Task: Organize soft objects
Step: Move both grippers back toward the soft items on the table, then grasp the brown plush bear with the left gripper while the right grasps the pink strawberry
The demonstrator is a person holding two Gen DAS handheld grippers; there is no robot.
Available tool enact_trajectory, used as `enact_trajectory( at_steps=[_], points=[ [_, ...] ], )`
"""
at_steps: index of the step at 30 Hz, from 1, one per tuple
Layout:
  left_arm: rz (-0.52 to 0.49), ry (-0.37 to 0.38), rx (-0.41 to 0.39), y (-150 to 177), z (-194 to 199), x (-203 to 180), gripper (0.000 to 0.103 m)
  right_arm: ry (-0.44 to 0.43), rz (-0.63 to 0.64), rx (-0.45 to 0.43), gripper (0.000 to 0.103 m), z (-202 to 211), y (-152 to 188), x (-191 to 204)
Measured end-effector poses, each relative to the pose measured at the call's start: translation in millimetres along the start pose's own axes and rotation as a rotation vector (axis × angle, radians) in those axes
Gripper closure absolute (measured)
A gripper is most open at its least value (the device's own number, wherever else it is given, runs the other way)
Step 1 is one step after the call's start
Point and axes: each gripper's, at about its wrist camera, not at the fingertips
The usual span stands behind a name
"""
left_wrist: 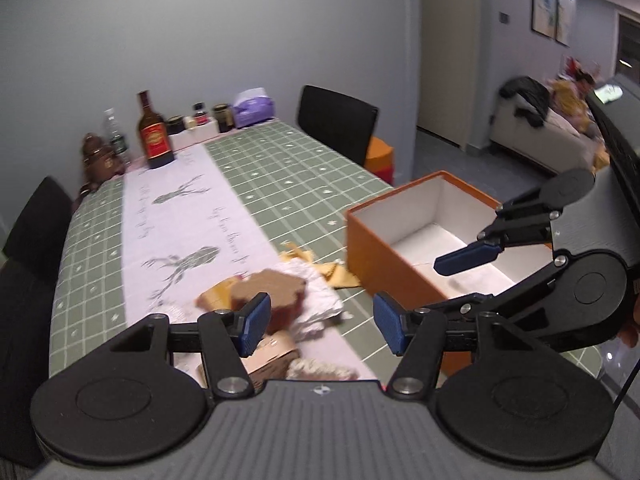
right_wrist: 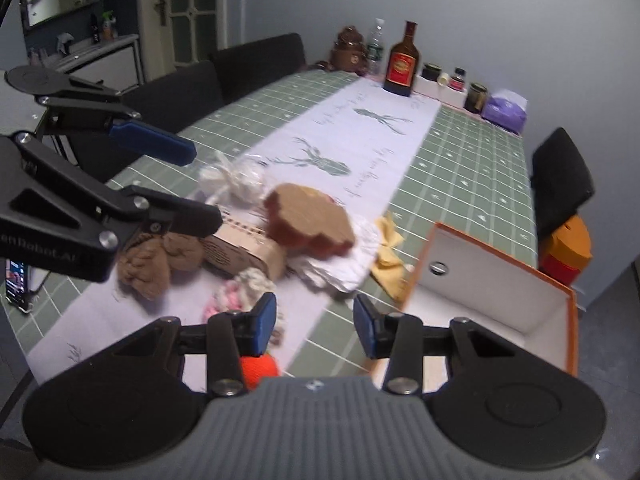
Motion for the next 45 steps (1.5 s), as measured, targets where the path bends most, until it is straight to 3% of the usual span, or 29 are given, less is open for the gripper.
enact_trajectory(
  at_steps=[4,11,13,17,19,27,29,36,40,45],
  points=[
    [0.046,-0.091,-0.052,26,16,26,0.043,-0.011,-0.002,-0.025,0.061,-13,0,28],
    [0.072,-0.218,-0.090,85,27,43,0.044,-0.034,-0.015,-0.072,0.060,-34,22,72],
    [0.105,-0.246,-0.113,104,26,50,0.044,-0.024,-0.023,-0.087,0.057,-40,29,82],
    [0.134,-0.260,-0.140,137,17,55,0.044,0.005,-0.056,-0.107,0.040,-57,44,98],
    [0.121,-0.275,-0.158,157,13,56,0.040,0.018,-0.074,-0.120,0.032,-64,51,104],
    [0.161,-0.402,-0.133,187,-12,72,0.024,0.049,-0.178,-0.087,0.027,-95,67,105],
    [0.197,-0.394,-0.130,187,-15,80,0.017,0.054,-0.196,-0.078,0.022,-101,66,101],
    [0.361,-0.311,-0.103,179,-27,112,0.016,0.068,-0.206,-0.075,0.014,-123,50,88],
    [0.388,-0.309,-0.088,181,-35,118,0.007,0.070,-0.232,-0.049,0.014,-141,45,81],
    [0.401,-0.247,-0.026,184,-50,119,0.005,0.055,-0.277,-0.003,0.014,-160,45,75]
  ],
)
Point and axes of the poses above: each gripper's, at about its wrist camera, not at the fingertips, and z roughly against the way its jaws point, x to its left, y to its underside, and after that the axes turned 8 degrees about z, right-handed
